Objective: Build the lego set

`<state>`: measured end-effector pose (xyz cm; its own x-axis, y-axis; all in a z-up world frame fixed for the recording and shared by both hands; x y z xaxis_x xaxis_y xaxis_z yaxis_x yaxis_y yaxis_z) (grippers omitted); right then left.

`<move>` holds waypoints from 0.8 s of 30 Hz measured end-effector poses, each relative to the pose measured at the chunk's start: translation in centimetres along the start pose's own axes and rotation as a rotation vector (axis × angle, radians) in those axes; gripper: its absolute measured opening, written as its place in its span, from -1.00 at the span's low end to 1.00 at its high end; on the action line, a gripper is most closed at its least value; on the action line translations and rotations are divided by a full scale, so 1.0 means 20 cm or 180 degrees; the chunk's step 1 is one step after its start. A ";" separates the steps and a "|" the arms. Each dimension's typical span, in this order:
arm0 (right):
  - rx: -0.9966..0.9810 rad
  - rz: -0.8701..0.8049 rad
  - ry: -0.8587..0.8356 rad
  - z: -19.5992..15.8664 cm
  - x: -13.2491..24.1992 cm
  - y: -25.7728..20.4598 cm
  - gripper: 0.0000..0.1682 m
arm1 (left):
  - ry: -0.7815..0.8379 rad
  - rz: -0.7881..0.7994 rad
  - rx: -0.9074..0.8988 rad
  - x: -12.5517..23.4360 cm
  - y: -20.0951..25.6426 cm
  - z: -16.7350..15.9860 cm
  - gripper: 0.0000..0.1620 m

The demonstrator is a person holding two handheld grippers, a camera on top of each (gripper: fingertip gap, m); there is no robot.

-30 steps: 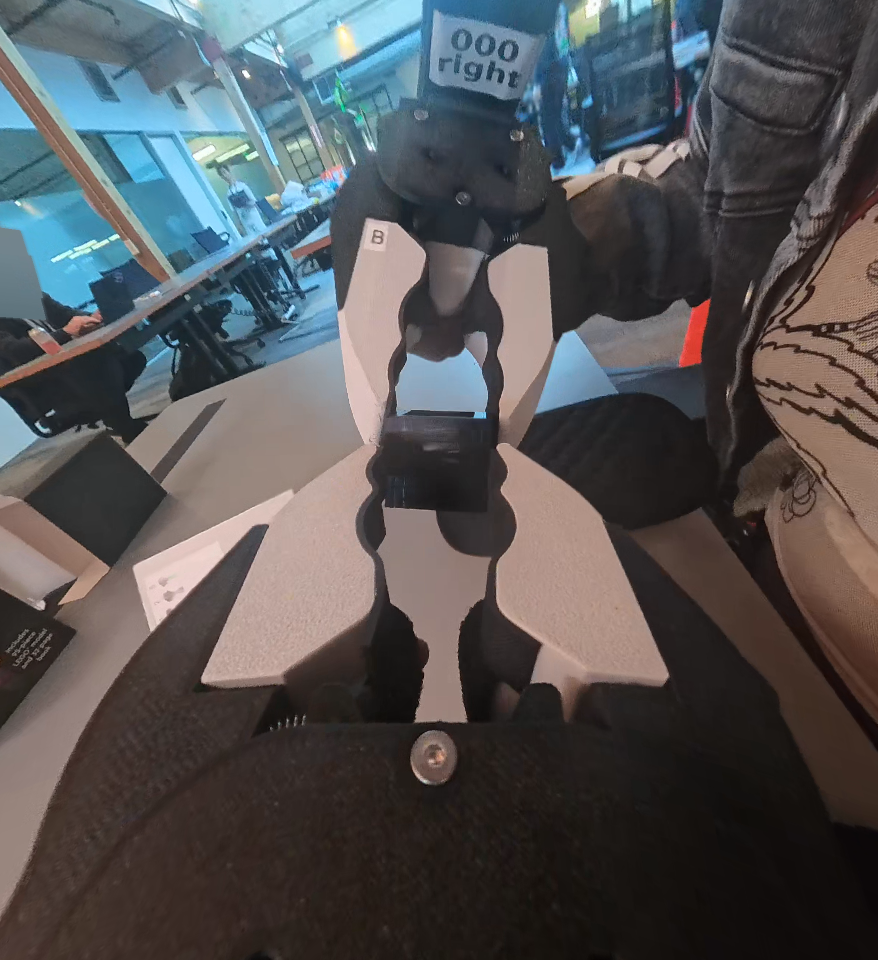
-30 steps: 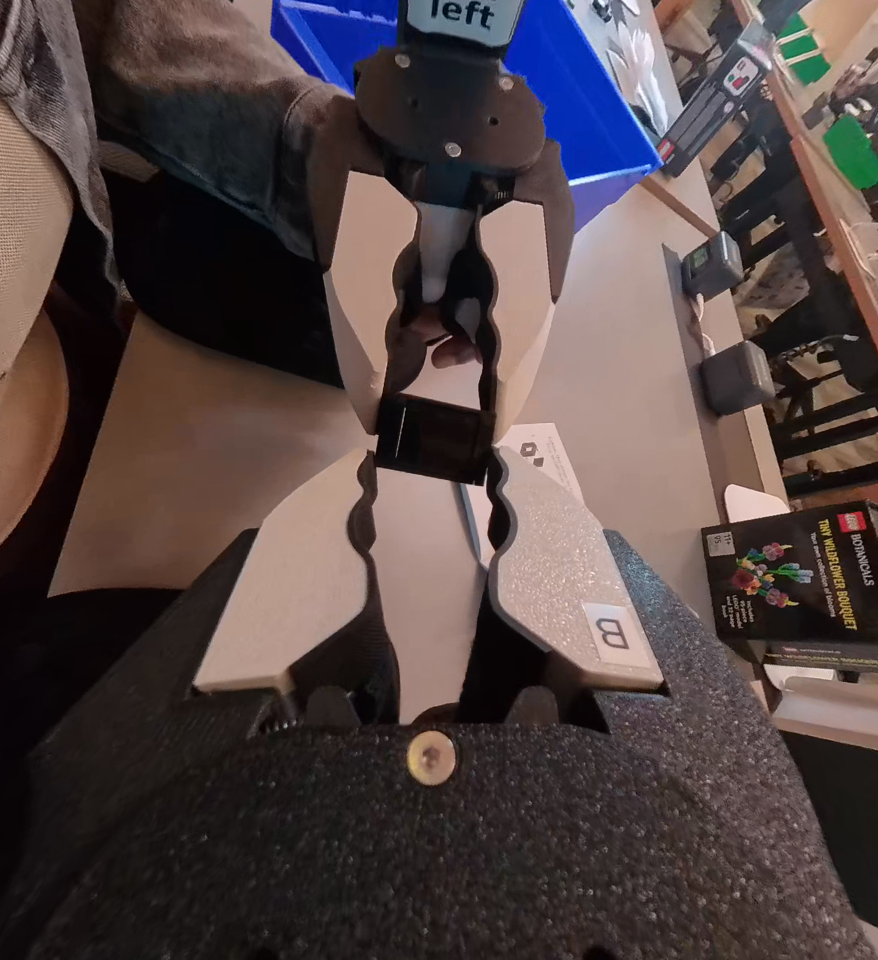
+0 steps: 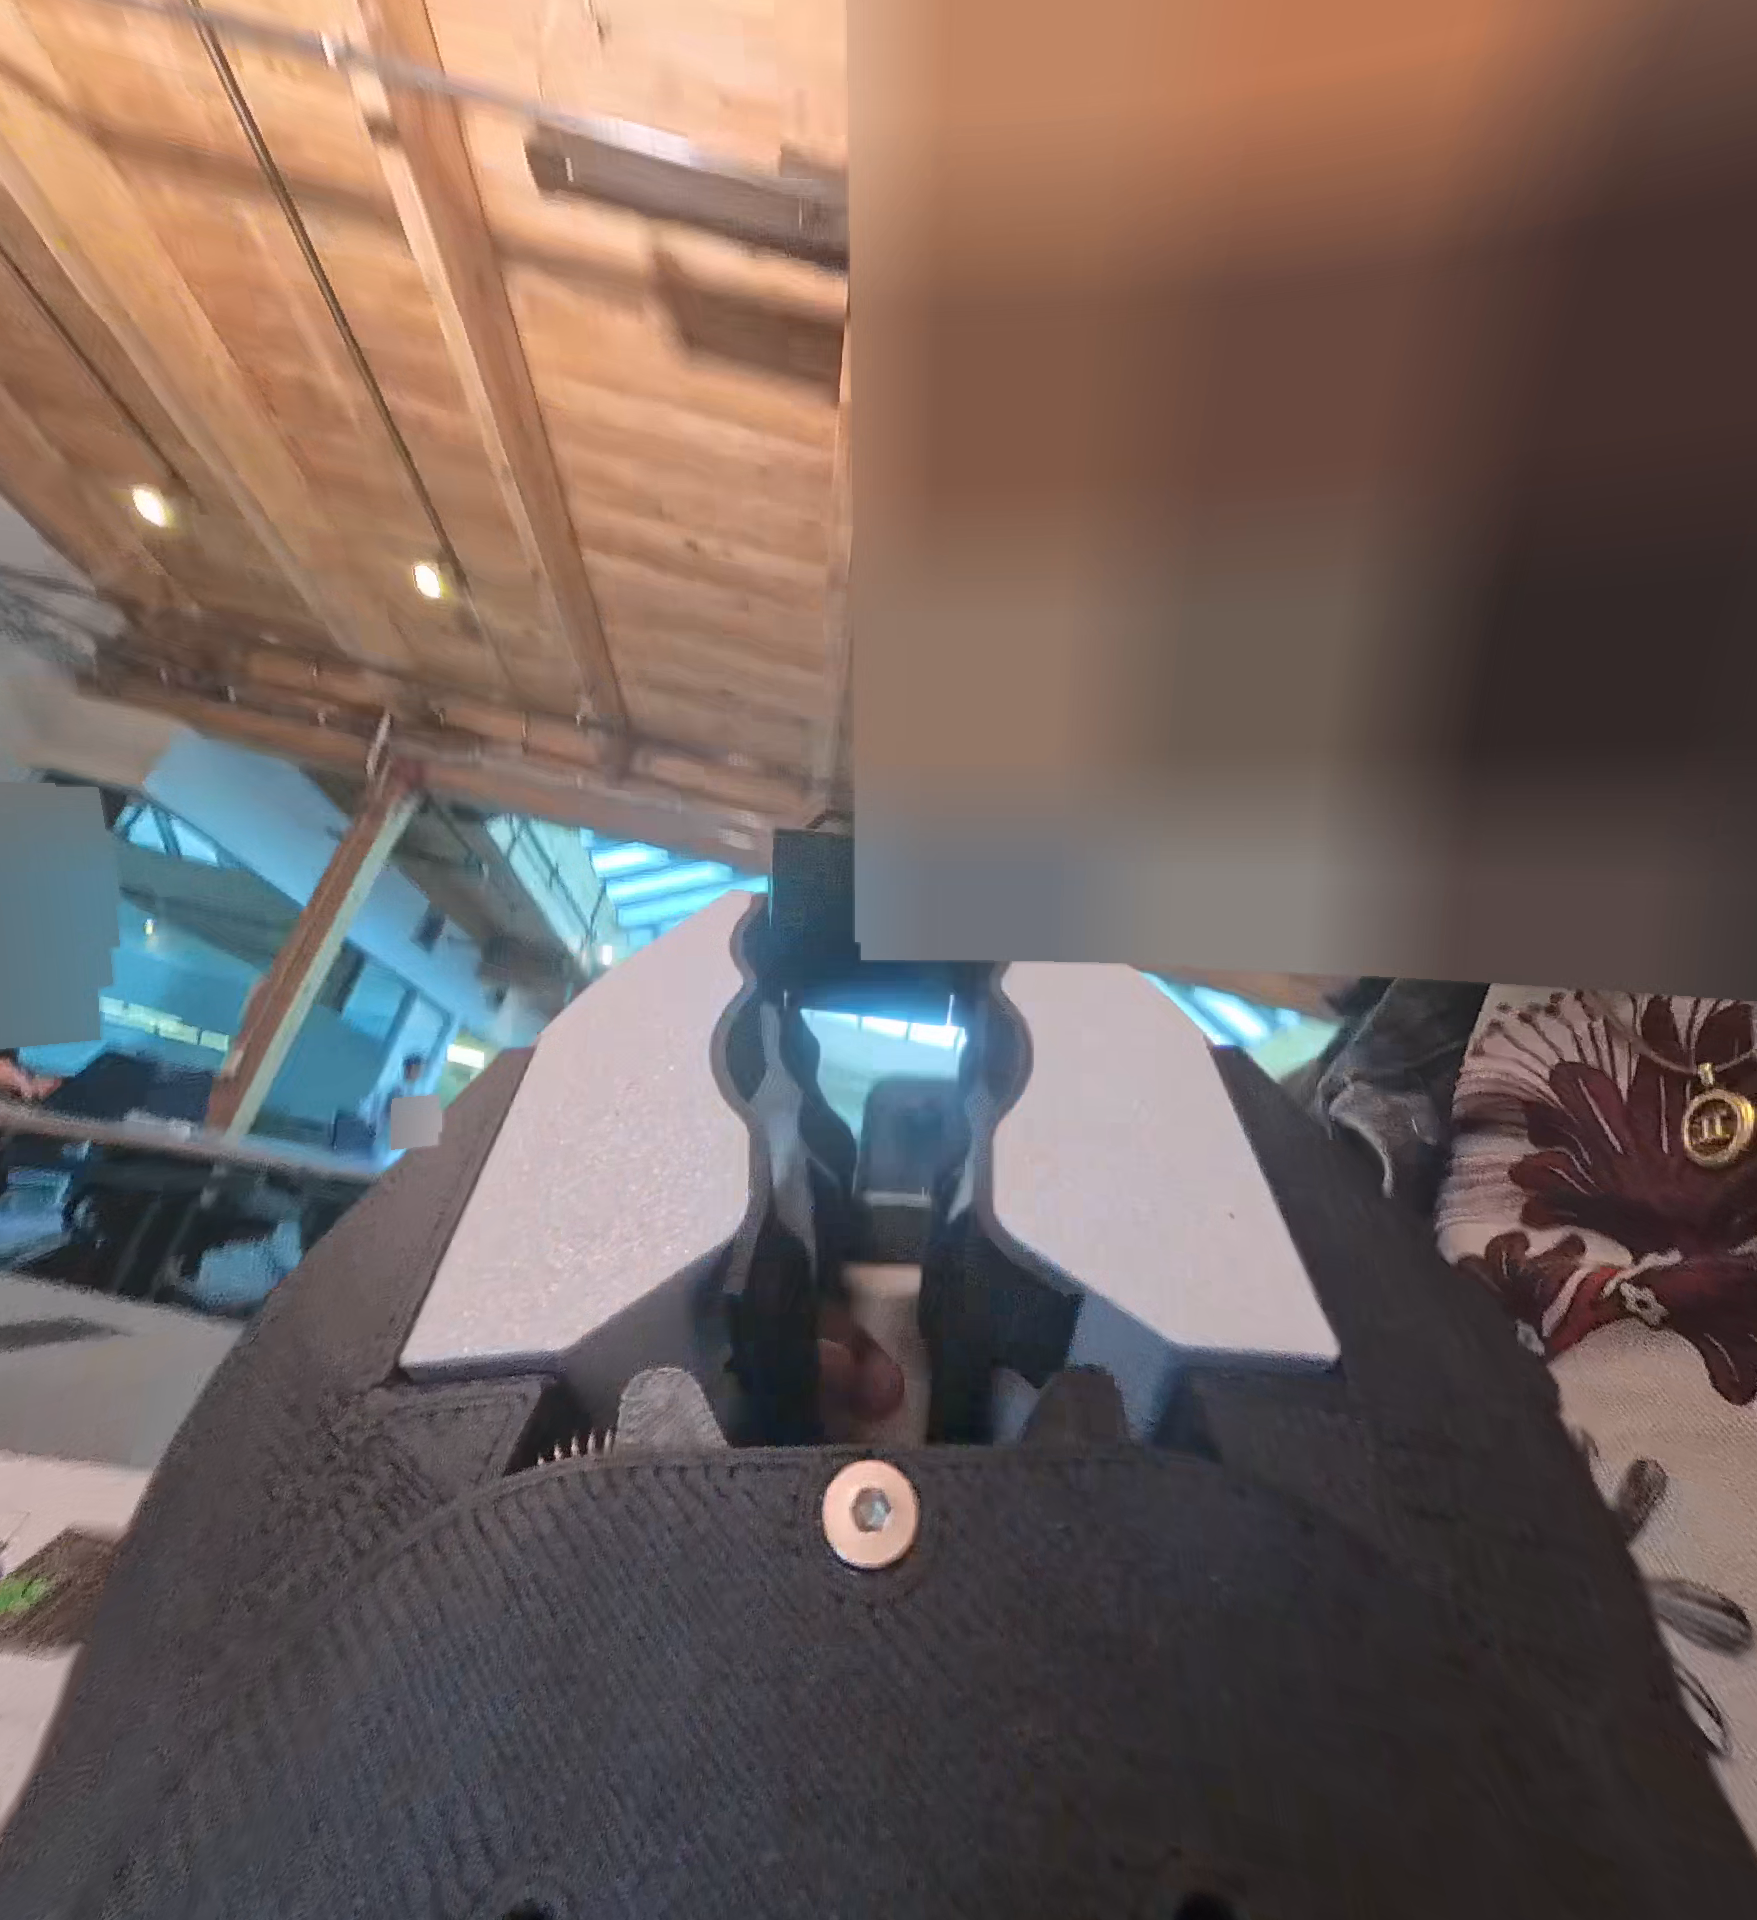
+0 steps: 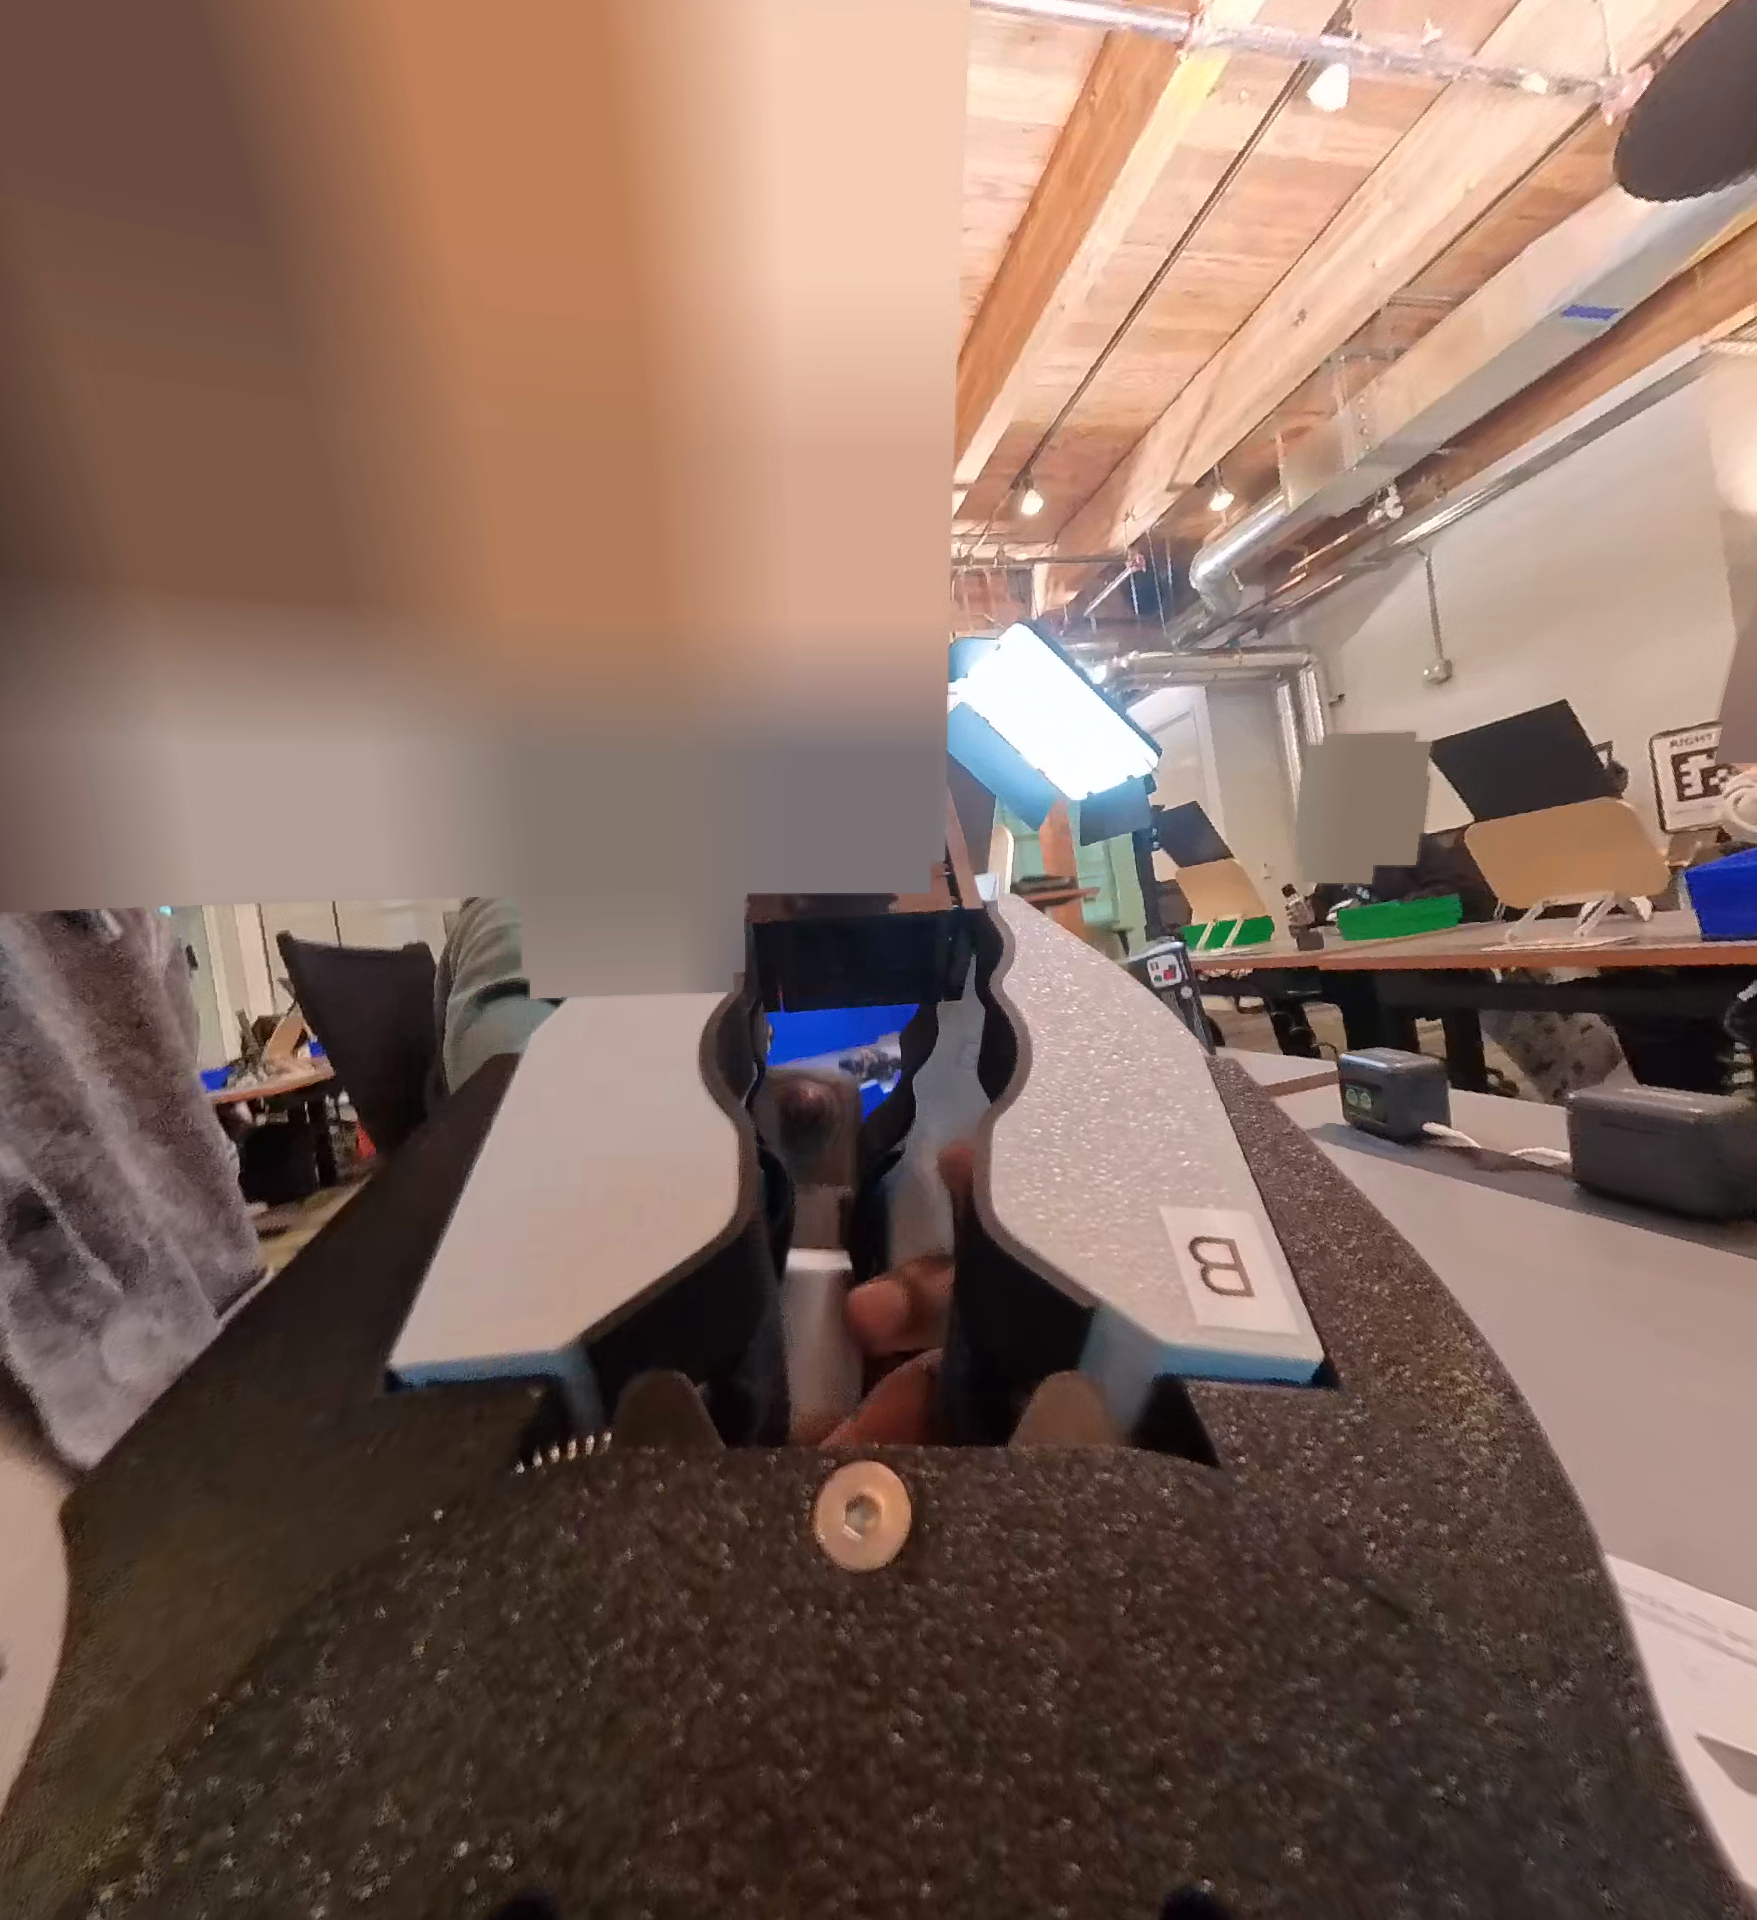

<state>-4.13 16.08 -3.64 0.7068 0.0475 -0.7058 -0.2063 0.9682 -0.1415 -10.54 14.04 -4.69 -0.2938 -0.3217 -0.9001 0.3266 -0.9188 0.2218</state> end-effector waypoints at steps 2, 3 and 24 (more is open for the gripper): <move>0.0081 0.0150 -0.0283 0.04 0.04 0.01 -0.53 | -0.0572 0.0083 -0.0162 0.02 -0.01 -0.01 -0.35; 0.0115 0.0253 -0.0579 0.05 0.07 0.02 -0.53 | -0.0956 0.0040 -0.0372 0.04 -0.01 0.00 -0.30; 0.0726 0.0918 -0.2329 -0.02 0.26 -0.01 -0.48 | -0.2802 -0.0480 -0.0743 0.17 0.04 -0.13 -0.50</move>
<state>-0.76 16.05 -7.59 0.9260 0.3742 -0.0500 -0.3605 0.9158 0.1768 -8.84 12.77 -8.61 -0.8939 -0.3482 -0.2823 0.3741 -0.9264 -0.0418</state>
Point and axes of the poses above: each gripper's, where its closed fingertips meet, x back along the fingers, z out of its top, y = z × x across the jaws, the point moved 5 cm from there along x, back along the fingers, and after that the axes turned 13 degrees about y, right-handed, at the moved point
